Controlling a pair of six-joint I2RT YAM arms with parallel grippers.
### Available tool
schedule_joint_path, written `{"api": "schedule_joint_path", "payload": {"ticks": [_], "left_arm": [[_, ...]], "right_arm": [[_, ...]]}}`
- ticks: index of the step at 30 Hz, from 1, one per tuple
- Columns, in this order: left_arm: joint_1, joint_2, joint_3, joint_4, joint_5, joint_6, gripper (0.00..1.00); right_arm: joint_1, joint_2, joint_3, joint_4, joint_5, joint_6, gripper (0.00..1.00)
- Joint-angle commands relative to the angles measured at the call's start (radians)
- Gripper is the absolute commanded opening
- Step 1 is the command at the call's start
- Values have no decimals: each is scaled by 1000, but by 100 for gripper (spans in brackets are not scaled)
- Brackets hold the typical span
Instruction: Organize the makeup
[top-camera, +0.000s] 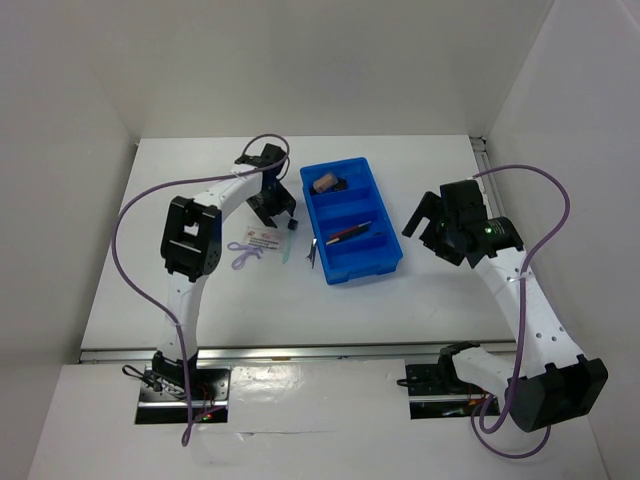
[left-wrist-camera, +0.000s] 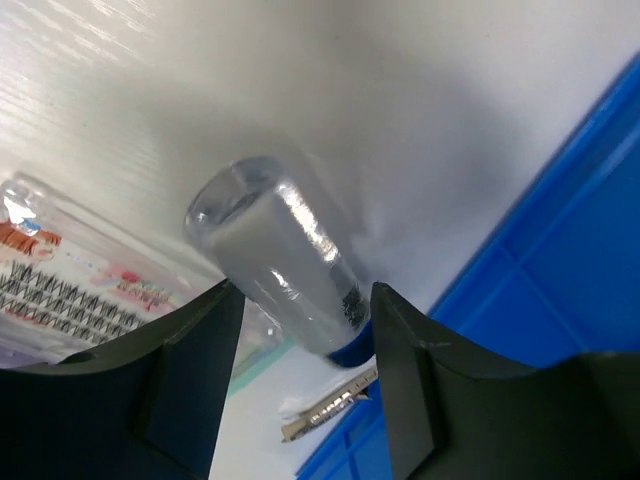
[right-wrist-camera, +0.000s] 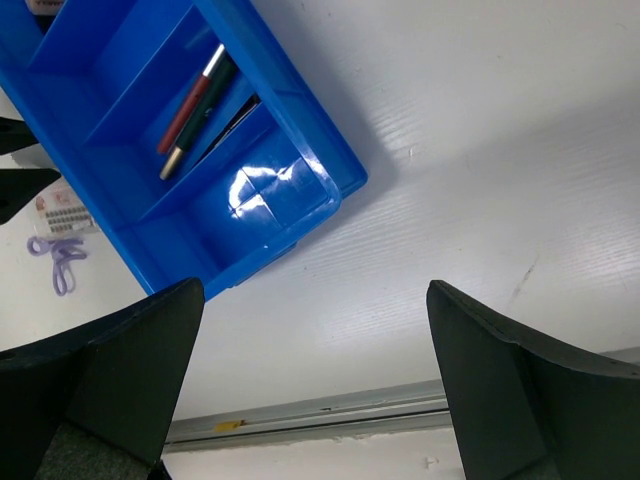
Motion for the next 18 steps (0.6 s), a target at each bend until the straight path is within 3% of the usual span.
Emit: {"api": "schedule_joint_path", "payload": {"ticks": [1, 5, 10, 14, 18], "left_arm": [[1, 38, 29, -8, -26, 1, 66], [1, 16, 38, 32, -26, 21, 48], [1, 42, 90, 29, -26, 67, 48], [1, 33, 124, 4, -36, 79, 22], [1, -45, 161, 4, -91, 167, 3]], "right_arm": [[-6, -15, 0, 31, -3, -10, 100], [-6, -15, 0, 31, -3, -10, 100], [-6, -15, -9, 31, -3, -10, 100], [-6, -15, -9, 31, -3, -10, 100], [-6, -15, -9, 31, -3, -10, 100]]}}
